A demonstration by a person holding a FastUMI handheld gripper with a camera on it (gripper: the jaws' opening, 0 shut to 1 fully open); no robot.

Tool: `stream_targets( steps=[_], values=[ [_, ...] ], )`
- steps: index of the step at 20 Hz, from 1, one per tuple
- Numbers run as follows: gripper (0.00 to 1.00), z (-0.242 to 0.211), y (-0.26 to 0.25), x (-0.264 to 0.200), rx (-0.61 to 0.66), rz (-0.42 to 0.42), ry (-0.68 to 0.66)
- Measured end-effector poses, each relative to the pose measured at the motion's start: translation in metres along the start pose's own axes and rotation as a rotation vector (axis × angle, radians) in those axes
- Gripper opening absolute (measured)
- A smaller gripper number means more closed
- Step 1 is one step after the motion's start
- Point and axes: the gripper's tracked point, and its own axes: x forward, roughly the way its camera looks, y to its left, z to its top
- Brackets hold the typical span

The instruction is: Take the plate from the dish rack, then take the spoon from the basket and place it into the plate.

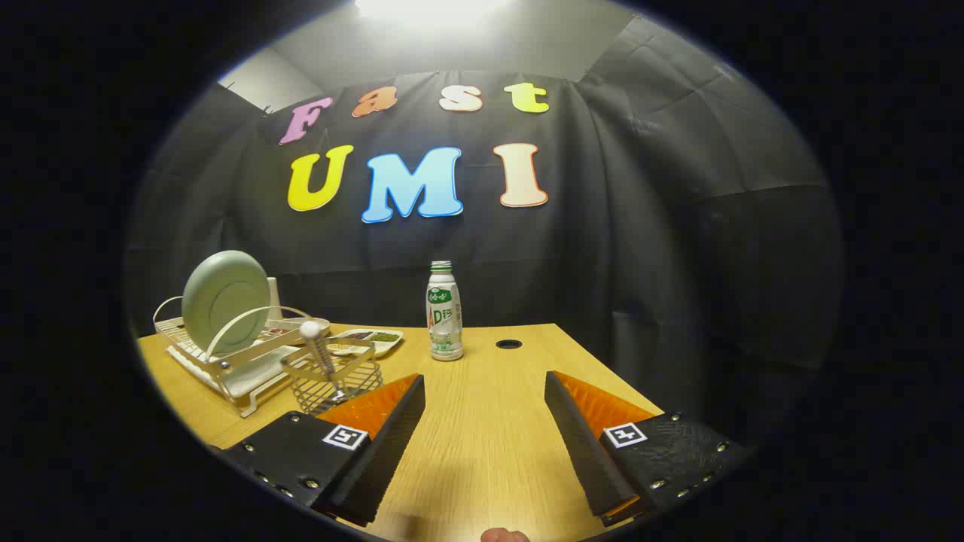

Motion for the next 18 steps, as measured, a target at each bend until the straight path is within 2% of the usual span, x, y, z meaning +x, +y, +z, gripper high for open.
stream_targets(
  steps=[4,9,13,18],
  values=[
    [0.98,0.066,-0.015,0.006,-0.03,-0.076,-0.06],
    [0.98,0.129,0.013,-0.028,0.007,-0.073,-0.012],
    [0.98,0.176,0.055,-0.035,0.015,-0.053,-0.02],
    [0.98,0.22,0.121,-0.029,0.02,0.02,-0.043]
  ],
)
